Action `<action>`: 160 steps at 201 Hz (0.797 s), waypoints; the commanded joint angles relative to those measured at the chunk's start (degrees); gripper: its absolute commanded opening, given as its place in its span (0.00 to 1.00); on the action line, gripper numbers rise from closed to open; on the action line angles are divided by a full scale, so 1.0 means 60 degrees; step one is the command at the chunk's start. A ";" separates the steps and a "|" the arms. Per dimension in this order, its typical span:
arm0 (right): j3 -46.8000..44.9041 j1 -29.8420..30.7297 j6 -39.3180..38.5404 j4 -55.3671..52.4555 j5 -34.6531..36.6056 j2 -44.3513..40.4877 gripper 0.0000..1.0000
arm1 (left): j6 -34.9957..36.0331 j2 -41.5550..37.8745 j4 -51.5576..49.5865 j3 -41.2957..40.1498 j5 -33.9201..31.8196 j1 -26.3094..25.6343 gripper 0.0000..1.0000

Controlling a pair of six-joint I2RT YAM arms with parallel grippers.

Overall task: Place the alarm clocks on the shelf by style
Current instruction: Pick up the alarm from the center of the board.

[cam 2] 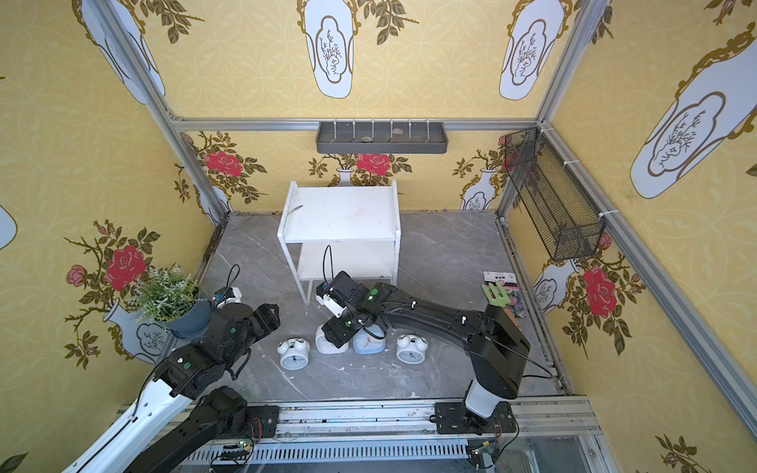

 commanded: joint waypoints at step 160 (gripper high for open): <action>0.0047 -0.0382 -0.1146 0.1109 -0.0986 0.1199 0.76 | -0.0362 0.0871 -0.0146 0.0369 0.0315 0.0010 0.81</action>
